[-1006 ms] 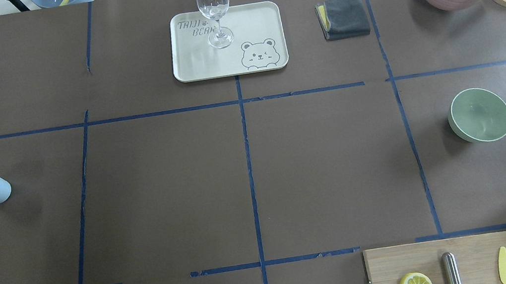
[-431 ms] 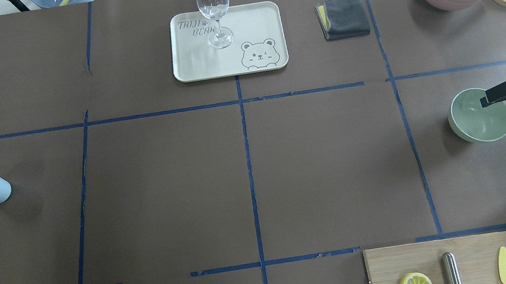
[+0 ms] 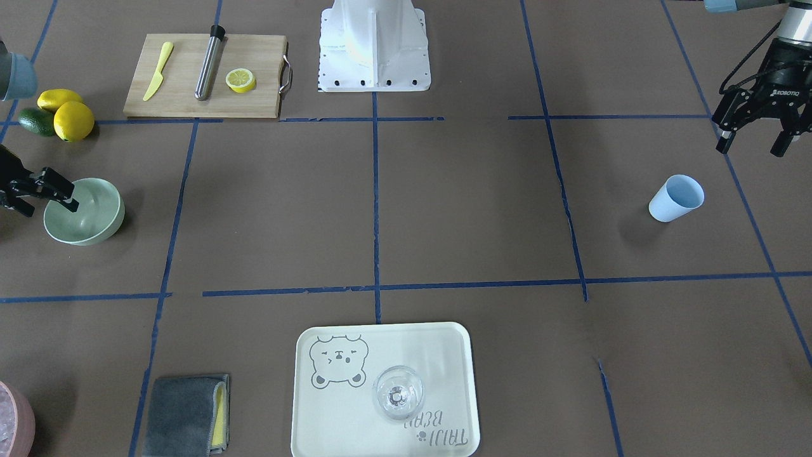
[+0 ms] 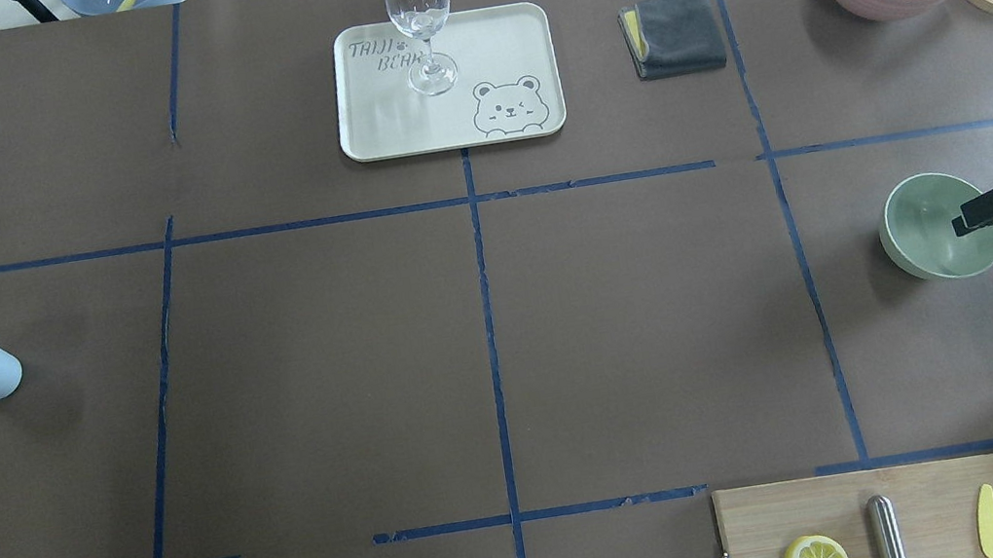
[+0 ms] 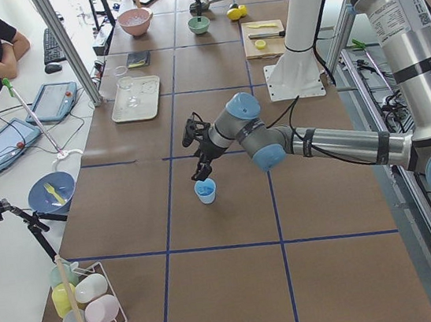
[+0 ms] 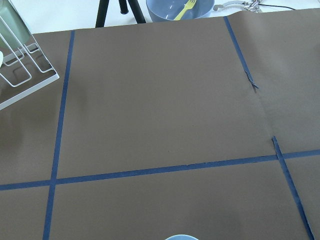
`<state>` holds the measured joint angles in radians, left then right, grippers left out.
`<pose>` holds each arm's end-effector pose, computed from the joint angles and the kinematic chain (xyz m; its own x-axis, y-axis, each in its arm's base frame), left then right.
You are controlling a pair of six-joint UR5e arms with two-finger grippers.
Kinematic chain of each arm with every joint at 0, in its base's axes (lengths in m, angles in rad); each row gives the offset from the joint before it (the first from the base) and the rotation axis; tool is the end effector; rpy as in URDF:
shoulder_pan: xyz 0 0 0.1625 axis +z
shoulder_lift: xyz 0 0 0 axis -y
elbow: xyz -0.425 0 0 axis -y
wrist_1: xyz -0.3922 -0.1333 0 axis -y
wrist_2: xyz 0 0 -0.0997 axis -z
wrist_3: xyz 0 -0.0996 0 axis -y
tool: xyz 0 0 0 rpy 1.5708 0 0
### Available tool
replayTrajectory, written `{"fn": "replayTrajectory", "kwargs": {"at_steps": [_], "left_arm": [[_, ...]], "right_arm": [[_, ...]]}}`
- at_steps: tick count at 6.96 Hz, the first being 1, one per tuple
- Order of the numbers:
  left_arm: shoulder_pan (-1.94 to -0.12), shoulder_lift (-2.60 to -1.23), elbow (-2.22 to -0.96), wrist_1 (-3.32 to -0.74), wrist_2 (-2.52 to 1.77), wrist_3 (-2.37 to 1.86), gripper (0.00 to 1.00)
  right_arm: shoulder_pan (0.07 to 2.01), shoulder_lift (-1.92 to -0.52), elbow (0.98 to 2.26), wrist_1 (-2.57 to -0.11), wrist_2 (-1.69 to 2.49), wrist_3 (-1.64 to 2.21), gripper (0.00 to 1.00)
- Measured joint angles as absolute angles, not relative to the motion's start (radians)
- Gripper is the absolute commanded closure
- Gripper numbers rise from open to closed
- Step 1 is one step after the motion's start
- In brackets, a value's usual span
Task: Pour ice into bowl
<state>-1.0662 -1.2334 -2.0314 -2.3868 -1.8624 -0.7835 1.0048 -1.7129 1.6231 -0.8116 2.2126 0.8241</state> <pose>0.0942 -0.3871 0.4912 0.7160 0.1072 -0.6899 0.3103 0.8363 0.4520 -0.1835 -0.4262 0.6191 0.6326 -0.0189 0.7743 -0.0644 0.9950 0.0769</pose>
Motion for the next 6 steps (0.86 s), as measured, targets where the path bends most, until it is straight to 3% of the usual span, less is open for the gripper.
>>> {"fn": "replayTrajectory", "kwargs": {"at_steps": [1,2,6], "left_arm": [[-1.066,-1.233,-2.031,-2.387,-1.862,-0.783,0.0],[-1.066,-1.233,-2.031,-2.387,-1.862,-0.783,0.0],[-1.058,-1.21,-2.031,-2.407,-1.849,-0.785,0.0]], "right_arm": [[1.003,-1.714,1.621,-0.812,2.212,0.824,0.95],[1.0,-1.714,1.619,-0.812,2.212,0.823,1.0],[1.002,-1.701,1.675,-0.821,2.264,0.829,1.0]]}}
